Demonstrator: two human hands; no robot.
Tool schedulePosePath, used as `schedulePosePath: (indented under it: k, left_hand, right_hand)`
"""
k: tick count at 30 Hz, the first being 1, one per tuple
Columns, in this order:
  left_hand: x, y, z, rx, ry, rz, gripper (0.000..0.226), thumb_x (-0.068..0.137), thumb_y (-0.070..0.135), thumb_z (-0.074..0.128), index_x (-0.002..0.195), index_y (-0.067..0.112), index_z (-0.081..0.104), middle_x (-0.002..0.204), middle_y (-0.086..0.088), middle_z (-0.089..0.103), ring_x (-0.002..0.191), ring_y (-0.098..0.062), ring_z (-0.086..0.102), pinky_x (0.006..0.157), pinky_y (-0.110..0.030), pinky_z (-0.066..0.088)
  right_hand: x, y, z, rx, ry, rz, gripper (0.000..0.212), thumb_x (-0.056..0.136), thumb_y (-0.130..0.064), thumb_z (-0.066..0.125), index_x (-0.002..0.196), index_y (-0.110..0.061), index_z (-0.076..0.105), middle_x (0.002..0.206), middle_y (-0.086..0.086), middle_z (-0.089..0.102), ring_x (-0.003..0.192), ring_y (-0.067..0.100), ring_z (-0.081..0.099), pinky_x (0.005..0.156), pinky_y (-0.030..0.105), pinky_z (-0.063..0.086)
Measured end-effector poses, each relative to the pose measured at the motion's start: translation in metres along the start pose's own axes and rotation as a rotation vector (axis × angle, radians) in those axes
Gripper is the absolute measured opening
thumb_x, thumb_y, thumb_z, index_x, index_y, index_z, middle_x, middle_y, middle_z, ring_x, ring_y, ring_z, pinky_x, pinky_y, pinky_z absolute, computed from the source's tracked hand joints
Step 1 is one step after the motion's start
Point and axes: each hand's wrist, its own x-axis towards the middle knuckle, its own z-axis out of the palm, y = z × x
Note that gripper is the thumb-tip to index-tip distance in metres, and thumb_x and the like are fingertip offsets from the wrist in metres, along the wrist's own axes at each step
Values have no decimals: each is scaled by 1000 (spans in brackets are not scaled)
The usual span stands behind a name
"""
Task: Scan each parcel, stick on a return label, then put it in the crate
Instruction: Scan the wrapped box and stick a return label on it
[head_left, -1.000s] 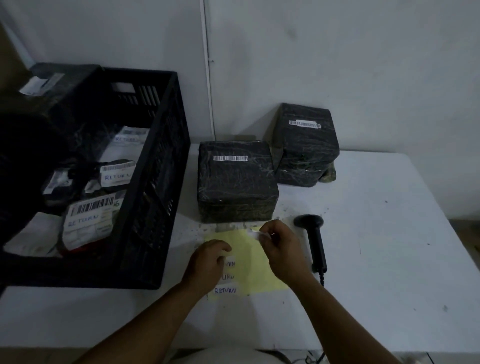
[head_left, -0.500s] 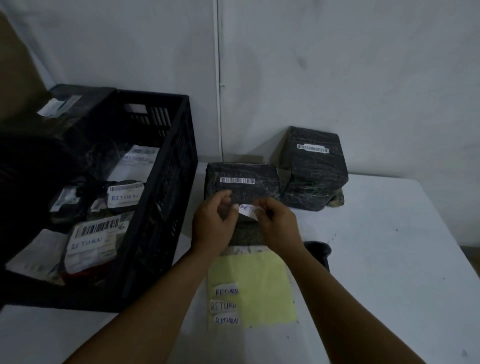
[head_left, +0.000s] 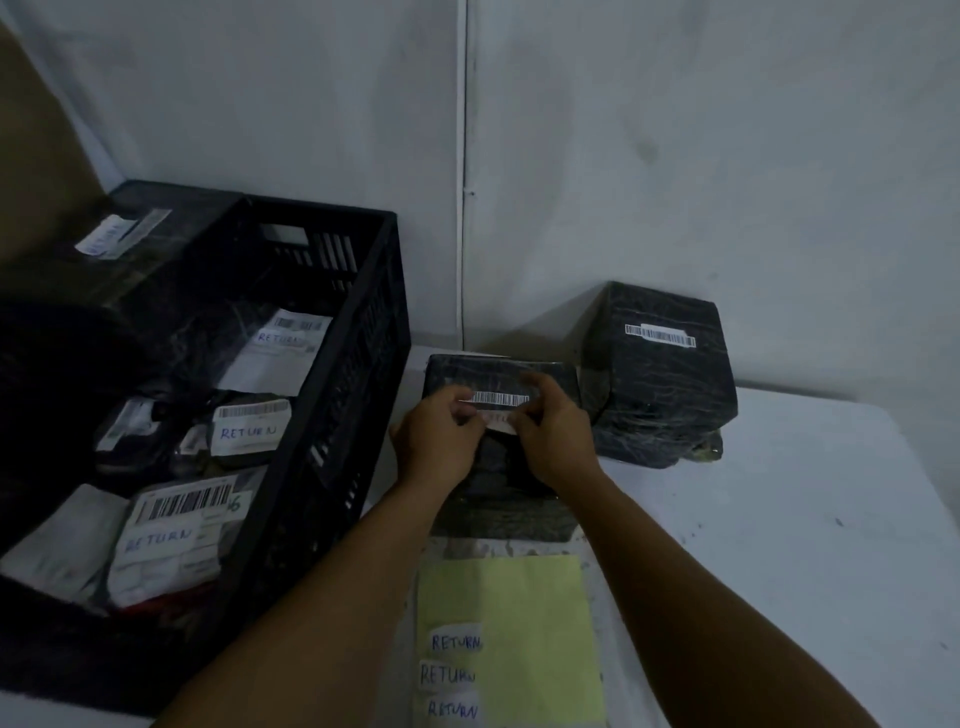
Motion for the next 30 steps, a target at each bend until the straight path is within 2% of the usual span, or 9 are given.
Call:
schedulePosePath:
  k: [5, 8, 9, 13, 16, 20, 23, 27, 30]
  left_hand:
    - [7, 0, 5, 71, 57, -37, 18, 85, 25, 71, 103, 27, 70, 86, 11, 72, 85, -13, 68, 89, -37, 53]
    - [7, -1, 7, 119, 80, -32, 15, 85, 28, 72, 100, 29, 70, 81, 15, 70, 82, -9, 66, 91, -36, 49]
    - [7, -1, 8, 150, 83, -25, 15, 85, 30, 73, 100, 30, 69, 80, 16, 70, 83, -9, 65, 93, -37, 46]
    - [9, -4, 11, 224, 72, -3, 16, 84, 30, 73, 99, 33, 67, 81, 16, 68, 88, -13, 63, 92, -36, 39]
    - [9, -9, 10, 221, 67, 13, 17, 84, 29, 74, 98, 35, 67, 81, 17, 67, 90, -14, 63, 93, -38, 40]
    - [10, -13, 10, 193, 59, 19, 18, 84, 29, 74, 100, 35, 67, 81, 17, 65, 89, -14, 63, 95, -42, 44]
    - [12, -13, 12, 223, 101, 38, 25, 80, 36, 76, 103, 33, 65, 96, 12, 63, 93, -17, 61, 93, -44, 46]
    - [19, -13, 16, 341, 157, -45, 49, 71, 55, 76, 111, 32, 60, 119, -2, 51, 113, -27, 46, 94, -44, 45]
    - [26, -14, 18, 326, 150, -149, 50, 70, 59, 76, 109, 31, 58, 122, -3, 47, 116, -28, 41, 92, -41, 46]
  right_hand:
    - [10, 3, 8, 3, -36, -6, 49, 96, -15, 62, 141, -25, 45, 87, -2, 70, 78, 12, 66, 70, 31, 57]
    - [12, 4, 14, -48, -18, -16, 49, 96, -14, 61, 141, -27, 46, 90, -1, 70, 73, 8, 63, 57, 16, 47]
    - [13, 4, 16, -71, -16, -22, 50, 95, -15, 61, 141, -27, 46, 92, 1, 71, 73, 9, 63, 56, 16, 46]
    - [10, -1, 20, -288, 53, -64, 54, 91, -34, 67, 140, -27, 46, 104, 4, 71, 92, 25, 64, 75, 40, 57]
    - [6, 4, 20, -479, 176, -40, 63, 84, -49, 69, 138, -23, 49, 123, 8, 64, 111, 31, 55, 87, 41, 50]
    - [8, 15, 13, -466, 268, 85, 55, 89, -39, 64, 138, -20, 49, 129, 11, 60, 117, 33, 52, 91, 43, 45]
    - [4, 15, 15, -477, 324, 20, 52, 92, -47, 60, 135, -18, 52, 126, 12, 61, 113, 33, 53, 89, 43, 45]
    - [-1, 13, 24, -562, 303, 70, 73, 85, -72, 53, 134, -19, 50, 126, 13, 57, 115, 34, 50, 93, 46, 41]
    - [2, 13, 26, -602, 285, 98, 65, 88, -67, 51, 134, -20, 49, 127, 12, 55, 117, 33, 47, 94, 46, 39]
